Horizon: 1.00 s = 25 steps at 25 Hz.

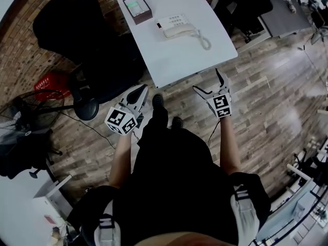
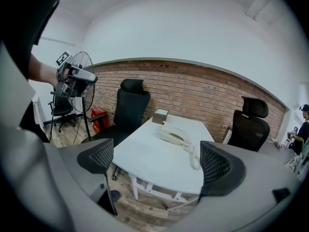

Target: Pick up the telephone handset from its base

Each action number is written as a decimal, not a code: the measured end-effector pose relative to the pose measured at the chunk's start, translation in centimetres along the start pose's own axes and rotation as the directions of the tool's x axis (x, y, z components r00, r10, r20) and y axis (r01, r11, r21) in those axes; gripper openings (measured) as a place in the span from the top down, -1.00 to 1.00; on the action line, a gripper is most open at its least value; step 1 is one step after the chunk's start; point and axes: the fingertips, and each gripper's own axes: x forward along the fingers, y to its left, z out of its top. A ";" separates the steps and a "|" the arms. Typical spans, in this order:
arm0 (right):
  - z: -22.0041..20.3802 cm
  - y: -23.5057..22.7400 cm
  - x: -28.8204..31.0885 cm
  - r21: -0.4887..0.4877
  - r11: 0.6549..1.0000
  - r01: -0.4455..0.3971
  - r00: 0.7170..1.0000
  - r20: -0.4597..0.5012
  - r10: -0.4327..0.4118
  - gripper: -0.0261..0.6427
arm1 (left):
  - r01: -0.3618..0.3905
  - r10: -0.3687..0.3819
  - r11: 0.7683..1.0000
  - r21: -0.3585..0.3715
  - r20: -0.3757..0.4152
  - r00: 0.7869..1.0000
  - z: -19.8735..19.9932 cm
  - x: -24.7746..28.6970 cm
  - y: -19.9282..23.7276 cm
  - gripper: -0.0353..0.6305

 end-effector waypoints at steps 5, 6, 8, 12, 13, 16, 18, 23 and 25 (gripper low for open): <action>0.9 -1.3 1.6 0.008 0.999 0.041 0.999 -0.014 -0.041 -0.72 | 0.021 -0.021 1.000 -0.007 -0.026 0.999 0.5 1.5 3.3 0.84; 1.0 -1.6 1.9 0.010 0.999 0.048 0.999 -0.018 -0.047 -0.72 | 0.027 -0.027 1.000 -0.008 -0.030 0.999 0.6 1.9 3.8 0.84; 1.2 -2.2 2.5 0.008 0.998 0.063 0.998 -0.028 -0.063 -0.72 | 0.043 -0.043 0.999 -0.006 -0.034 0.998 1.1 2.9 4.7 0.83; 1.6 -3.3 3.1 0.018 0.994 0.103 0.994 -0.036 -0.103 -0.72 | 0.089 -0.089 0.996 0.002 -0.041 0.995 2.2 5.0 6.0 0.83; 1.7 -3.6 3.2 0.022 0.993 0.113 0.993 -0.038 -0.112 -0.72 | 0.102 -0.101 0.995 0.004 -0.043 0.994 2.4 5.6 6.2 0.84; 1.9 -4.3 3.5 0.035 0.990 0.140 0.989 -0.044 -0.138 -0.72 | 0.135 -0.134 0.991 0.011 -0.051 0.990 3.0 7.1 6.6 0.84; 1.8 -4.7 3.7 0.042 0.987 0.154 0.987 -0.051 -0.152 -0.72 | 0.154 -0.153 0.988 0.015 -0.056 0.987 3.3 7.8 6.9 0.83; 2.1 -5.1 4.7 0.046 0.982 0.185 0.981 -0.065 -0.181 -0.72 | 0.183 -0.181 0.983 0.022 -0.068 0.981 3.9 8.5 8.2 0.84; 2.4 -5.2 5.4 0.039 0.981 0.188 0.980 -0.068 -0.185 -0.72 | 0.187 -0.185 0.982 0.025 -0.067 0.980 4.2 8.8 8.9 0.84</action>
